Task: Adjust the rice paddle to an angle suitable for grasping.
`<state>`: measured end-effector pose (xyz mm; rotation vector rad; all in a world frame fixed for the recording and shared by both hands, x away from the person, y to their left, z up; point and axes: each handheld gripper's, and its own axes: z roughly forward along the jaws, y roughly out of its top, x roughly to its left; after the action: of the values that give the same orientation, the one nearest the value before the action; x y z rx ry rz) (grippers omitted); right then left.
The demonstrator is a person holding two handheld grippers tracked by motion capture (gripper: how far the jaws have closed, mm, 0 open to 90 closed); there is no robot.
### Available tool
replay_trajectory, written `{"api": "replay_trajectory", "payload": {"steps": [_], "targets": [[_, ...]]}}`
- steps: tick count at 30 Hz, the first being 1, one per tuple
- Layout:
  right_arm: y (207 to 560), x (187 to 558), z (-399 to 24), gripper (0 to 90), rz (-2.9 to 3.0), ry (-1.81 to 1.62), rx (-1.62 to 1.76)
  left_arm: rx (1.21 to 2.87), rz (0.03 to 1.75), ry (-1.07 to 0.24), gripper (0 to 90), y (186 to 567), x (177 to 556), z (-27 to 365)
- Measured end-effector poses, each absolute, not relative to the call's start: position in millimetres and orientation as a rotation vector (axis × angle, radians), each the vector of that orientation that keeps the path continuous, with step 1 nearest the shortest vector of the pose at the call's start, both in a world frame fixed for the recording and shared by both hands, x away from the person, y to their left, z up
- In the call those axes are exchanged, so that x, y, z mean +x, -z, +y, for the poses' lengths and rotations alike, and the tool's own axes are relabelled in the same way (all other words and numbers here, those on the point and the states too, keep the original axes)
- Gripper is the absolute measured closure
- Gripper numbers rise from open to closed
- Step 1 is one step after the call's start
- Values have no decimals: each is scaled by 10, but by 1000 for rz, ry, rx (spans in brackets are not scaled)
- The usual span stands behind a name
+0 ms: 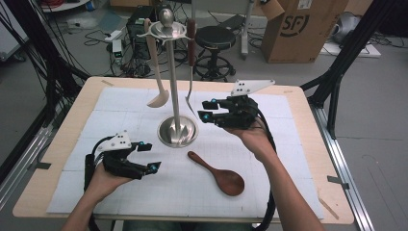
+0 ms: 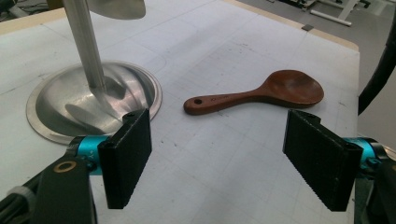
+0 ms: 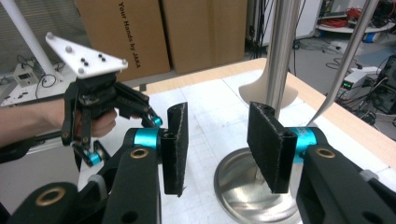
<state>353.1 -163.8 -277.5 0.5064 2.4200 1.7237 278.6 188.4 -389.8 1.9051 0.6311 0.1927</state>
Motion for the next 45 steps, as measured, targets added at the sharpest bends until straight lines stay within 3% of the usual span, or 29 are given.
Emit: {"api": "replay_trajectory", "payload": {"steps": [13, 31, 45], "targets": [[3087, 3423, -1688, 646, 2473, -1681, 544, 1900, 630, -198, 245, 3898, 2783, 1894], [3609, 3359, -1749, 873, 2571, -1594, 619, 1900, 640, -202, 245, 3916, 2780, 1908], [4042, 3446, -1706, 896, 2657, -1467, 736, 1893, 639, -205, 245, 3915, 2780, 1912]]}}
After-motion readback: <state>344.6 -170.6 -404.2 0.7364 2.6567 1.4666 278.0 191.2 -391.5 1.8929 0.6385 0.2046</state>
